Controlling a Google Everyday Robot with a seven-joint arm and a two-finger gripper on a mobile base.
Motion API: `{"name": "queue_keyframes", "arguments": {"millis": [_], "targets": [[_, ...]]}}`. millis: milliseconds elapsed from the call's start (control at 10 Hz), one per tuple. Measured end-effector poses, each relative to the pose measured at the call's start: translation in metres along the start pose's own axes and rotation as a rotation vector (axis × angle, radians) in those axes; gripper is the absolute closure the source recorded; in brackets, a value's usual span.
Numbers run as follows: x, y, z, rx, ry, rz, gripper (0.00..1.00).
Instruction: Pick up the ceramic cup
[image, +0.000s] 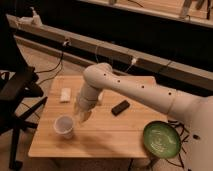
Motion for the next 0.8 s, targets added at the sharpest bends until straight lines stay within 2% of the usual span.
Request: {"name": "queue_keyframes", "arguments": {"millis": [200, 300, 600, 800], "targets": [[-0.008, -0.004, 0.004, -0.005, 0.005, -0.031, 0.32], [-0.004, -0.004, 0.01, -0.009, 0.003, -0.082, 0.24], [-0.005, -0.011, 0.033, -0.035, -0.033, -0.143, 0.2], [-0.003, -0.008, 0.047, -0.075, -0.054, -0.171, 0.2]]}}
